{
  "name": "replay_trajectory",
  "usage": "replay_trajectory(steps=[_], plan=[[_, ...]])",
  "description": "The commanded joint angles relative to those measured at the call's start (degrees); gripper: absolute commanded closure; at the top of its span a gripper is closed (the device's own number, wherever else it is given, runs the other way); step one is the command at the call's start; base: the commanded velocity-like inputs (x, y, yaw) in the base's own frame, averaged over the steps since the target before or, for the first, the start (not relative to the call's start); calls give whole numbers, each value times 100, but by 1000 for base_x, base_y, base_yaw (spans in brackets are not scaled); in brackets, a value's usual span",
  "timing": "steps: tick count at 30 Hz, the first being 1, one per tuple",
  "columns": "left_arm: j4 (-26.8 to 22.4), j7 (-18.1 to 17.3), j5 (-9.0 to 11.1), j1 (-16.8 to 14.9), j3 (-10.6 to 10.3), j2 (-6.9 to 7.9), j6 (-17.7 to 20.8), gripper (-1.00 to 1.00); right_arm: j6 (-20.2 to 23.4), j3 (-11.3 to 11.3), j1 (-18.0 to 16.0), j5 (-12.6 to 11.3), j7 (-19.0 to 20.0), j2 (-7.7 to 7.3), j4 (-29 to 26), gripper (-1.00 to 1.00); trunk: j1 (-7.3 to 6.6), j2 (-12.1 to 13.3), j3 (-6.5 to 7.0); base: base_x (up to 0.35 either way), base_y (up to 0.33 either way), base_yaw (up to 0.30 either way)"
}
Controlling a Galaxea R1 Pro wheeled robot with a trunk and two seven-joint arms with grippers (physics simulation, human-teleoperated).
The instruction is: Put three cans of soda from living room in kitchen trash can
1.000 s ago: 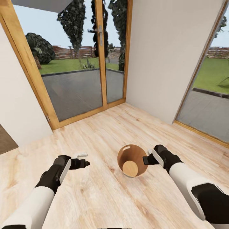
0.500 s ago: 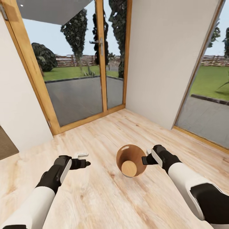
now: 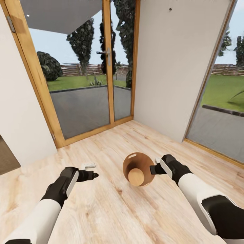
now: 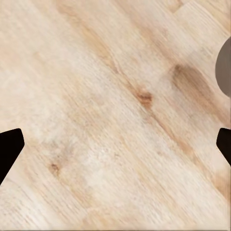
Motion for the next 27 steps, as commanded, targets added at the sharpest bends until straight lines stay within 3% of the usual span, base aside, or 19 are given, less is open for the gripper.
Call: replay_trajectory(steps=[1, 17, 21, 23, 27], plan=[[10, 0, 0, 0, 0, -1, -7, -100, -2, -19, -2, -83, 25, 1, -6, 100, -23, 41, 19, 0, 0, 0], [-61, -6, 16, 7, -15, 13, -31, -100, -4, -24, -2, -82, 41, -30, -14, 100, -374, 683, 306, 0, 0, 0], [-67, -44, 27, 35, -12, 21, -300, -100, -4, -24, 0, -81, 42, -38, -14, 100, -462, 843, 378, 0, 0, 0], [-70, -86, 49, 107, -2, 54, -684, -100, -4, 16, 22, -76, 43, -43, -19, 100, -506, 924, 414, 0, 0, 0], [-180, -100, 57, 246, 11, 77, -831, -100, -4, 62, 44, -74, 43, -60, -36, 100, -594, 1084, 486, 0, 0, 0]])
